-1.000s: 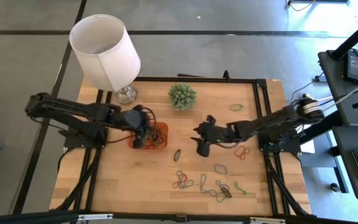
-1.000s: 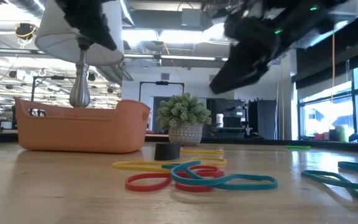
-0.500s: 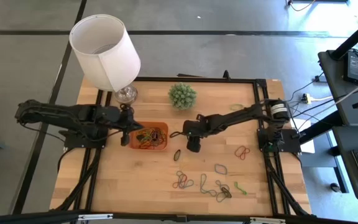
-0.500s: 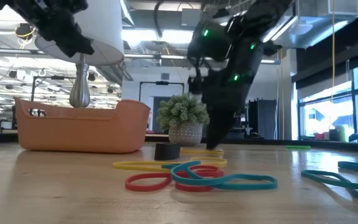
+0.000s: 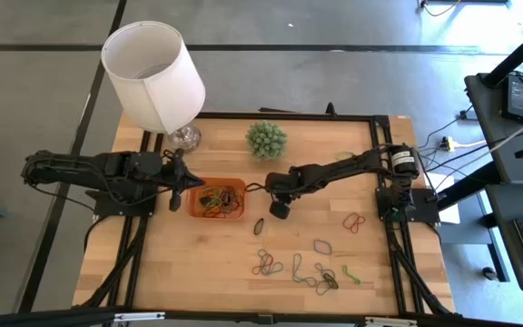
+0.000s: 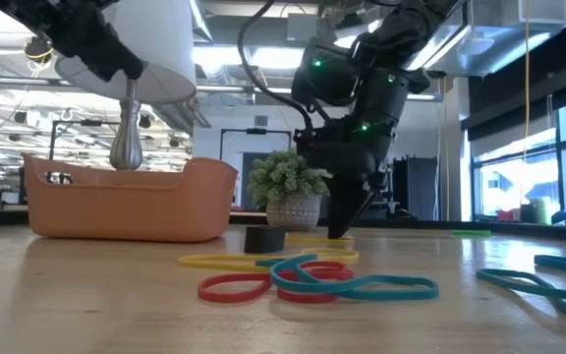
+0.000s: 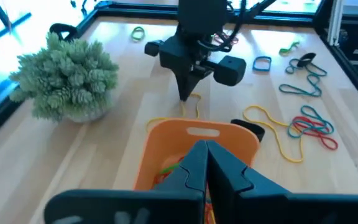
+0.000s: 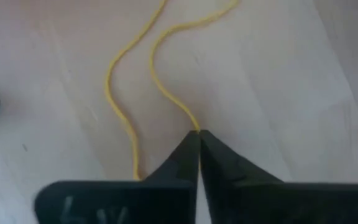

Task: Pick and place rubber bands into bin
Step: Put the yellow rubber band into the orange bin

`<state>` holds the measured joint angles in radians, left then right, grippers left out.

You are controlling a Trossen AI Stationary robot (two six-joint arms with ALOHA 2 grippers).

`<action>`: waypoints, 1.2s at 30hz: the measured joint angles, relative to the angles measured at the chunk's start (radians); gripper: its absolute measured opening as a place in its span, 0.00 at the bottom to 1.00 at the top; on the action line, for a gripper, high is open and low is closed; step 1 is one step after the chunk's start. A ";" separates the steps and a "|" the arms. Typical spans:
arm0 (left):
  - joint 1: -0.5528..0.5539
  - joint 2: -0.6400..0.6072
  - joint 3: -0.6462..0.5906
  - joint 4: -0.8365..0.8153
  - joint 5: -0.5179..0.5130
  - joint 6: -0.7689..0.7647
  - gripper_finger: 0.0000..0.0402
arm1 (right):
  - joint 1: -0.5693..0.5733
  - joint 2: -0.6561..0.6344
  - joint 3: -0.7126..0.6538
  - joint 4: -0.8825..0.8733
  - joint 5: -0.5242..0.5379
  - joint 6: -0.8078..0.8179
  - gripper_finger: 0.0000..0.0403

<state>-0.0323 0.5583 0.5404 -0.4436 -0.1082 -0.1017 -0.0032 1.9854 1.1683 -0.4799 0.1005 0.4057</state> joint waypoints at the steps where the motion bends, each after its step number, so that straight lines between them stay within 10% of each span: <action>1: 0.000 0.000 0.000 0.000 -0.005 0.006 0.00 | 0.000 0.000 0.000 -0.001 -0.001 0.020 0.03; 22: 0.000 0.002 0.000 0.000 -0.084 0.076 0.00 | 0.110 -0.244 0.334 -0.519 0.223 0.295 0.00; 36: 0.000 0.002 0.000 0.000 -0.085 0.081 0.01 | 0.127 -0.232 0.554 -0.232 0.266 0.077 0.00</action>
<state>-0.0326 0.5606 0.5404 -0.4438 -0.1928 -0.0208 0.1233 1.7533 1.7222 -0.7124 0.3660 0.4822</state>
